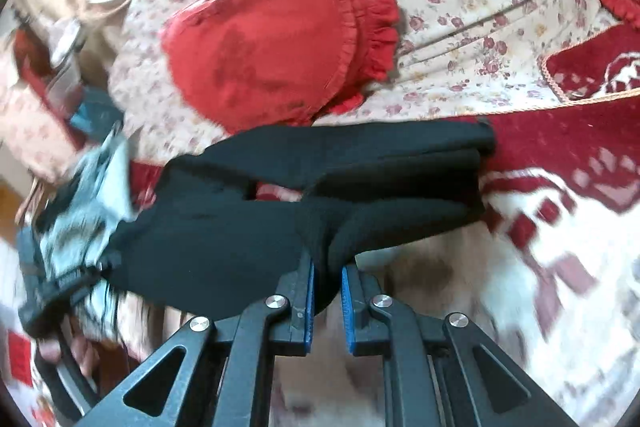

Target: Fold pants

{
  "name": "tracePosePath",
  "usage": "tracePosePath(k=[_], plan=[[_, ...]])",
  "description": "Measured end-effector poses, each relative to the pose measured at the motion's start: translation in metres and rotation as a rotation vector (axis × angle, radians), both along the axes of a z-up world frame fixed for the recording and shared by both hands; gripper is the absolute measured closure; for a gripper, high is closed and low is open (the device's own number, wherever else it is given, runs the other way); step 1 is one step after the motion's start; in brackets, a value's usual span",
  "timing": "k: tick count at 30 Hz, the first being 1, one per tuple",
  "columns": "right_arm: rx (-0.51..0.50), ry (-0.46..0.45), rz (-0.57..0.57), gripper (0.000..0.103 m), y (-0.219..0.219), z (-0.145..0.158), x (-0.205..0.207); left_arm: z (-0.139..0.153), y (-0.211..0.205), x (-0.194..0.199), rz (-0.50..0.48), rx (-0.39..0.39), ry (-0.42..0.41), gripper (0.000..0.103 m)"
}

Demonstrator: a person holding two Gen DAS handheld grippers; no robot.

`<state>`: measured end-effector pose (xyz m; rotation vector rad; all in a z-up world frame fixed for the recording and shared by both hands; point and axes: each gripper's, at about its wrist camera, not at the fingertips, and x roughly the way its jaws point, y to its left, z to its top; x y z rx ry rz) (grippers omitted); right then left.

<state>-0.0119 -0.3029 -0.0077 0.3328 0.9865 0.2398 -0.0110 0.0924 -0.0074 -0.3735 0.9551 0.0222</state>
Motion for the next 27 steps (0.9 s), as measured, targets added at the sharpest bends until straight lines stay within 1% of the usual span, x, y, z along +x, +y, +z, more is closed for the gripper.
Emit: tracePosePath(k=[1,3,4,5,7,9,10,11,12,13,15,17,18,19,21,23,24,26,27], plan=[[-0.004,0.032,0.009,0.092,0.0,-0.005,-0.007,-0.007,-0.002,-0.005,-0.013,0.013,0.024,0.094],[-0.042,0.117,0.007,0.086,-0.005,-0.022,-0.018,-0.026,-0.004,-0.011,-0.022,0.036,0.076,0.094],[-0.062,0.14,-0.01,0.079,-0.009,-0.027,-0.021,-0.034,-0.003,-0.014,-0.02,0.036,0.1,0.094],[-0.066,0.148,-0.025,0.076,-0.014,-0.029,-0.026,-0.039,-0.002,-0.015,-0.021,0.035,0.113,0.094],[-0.054,0.12,-0.057,0.074,-0.025,-0.022,-0.034,-0.042,0.0,-0.02,-0.015,0.051,0.108,0.094],[-0.105,0.076,-0.108,0.072,-0.036,-0.009,-0.036,-0.04,-0.002,-0.022,-0.02,0.059,0.103,0.094],[-0.116,0.054,-0.131,0.072,-0.041,-0.002,-0.035,-0.039,-0.004,-0.021,-0.022,0.068,0.102,0.093],[-0.109,0.045,-0.147,0.068,-0.044,0.001,-0.034,-0.038,-0.004,-0.021,-0.024,0.077,0.102,0.094],[-0.095,0.044,-0.163,0.062,-0.048,0.002,-0.028,-0.038,-0.006,-0.02,-0.026,0.091,0.102,0.094],[-0.08,0.051,-0.175,0.061,-0.051,-0.001,-0.021,-0.038,-0.009,-0.018,-0.028,0.104,0.103,0.094],[-0.008,0.1,-0.206,0.061,-0.055,-0.018,0.001,-0.041,-0.009,-0.016,-0.03,0.122,0.108,0.094],[0.128,0.136,-0.223,0.061,-0.06,-0.036,0.021,-0.044,-0.01,-0.016,-0.032,0.125,0.117,0.094],[0.176,0.15,-0.235,0.061,-0.062,-0.042,0.029,-0.045,-0.009,-0.016,-0.032,0.121,0.124,0.094],[0.214,0.157,-0.25,0.062,-0.064,-0.048,0.035,-0.046,-0.008,-0.015,-0.031,0.116,0.13,0.094],[0.242,0.126,-0.249,0.085,-0.066,-0.046,0.041,-0.046,-0.007,-0.014,-0.03,0.111,0.132,0.093],[0.21,0.079,-0.237,0.089,-0.065,-0.033,0.039,-0.046,-0.008,-0.014,-0.033,0.12,0.129,0.093],[0.178,0.046,-0.218,0.095,-0.065,-0.023,0.034,-0.047,-0.009,-0.014,-0.034,0.127,0.129,0.094],[0.081,-0.008,-0.193,0.096,-0.065,-0.003,0.022,-0.048,-0.011,-0.014,-0.031,0.134,0.131,0.093],[0.055,-0.025,-0.183,0.097,-0.066,0.003,0.016,-0.047,-0.012,-0.015,-0.028,0.135,0.13,0.093]])
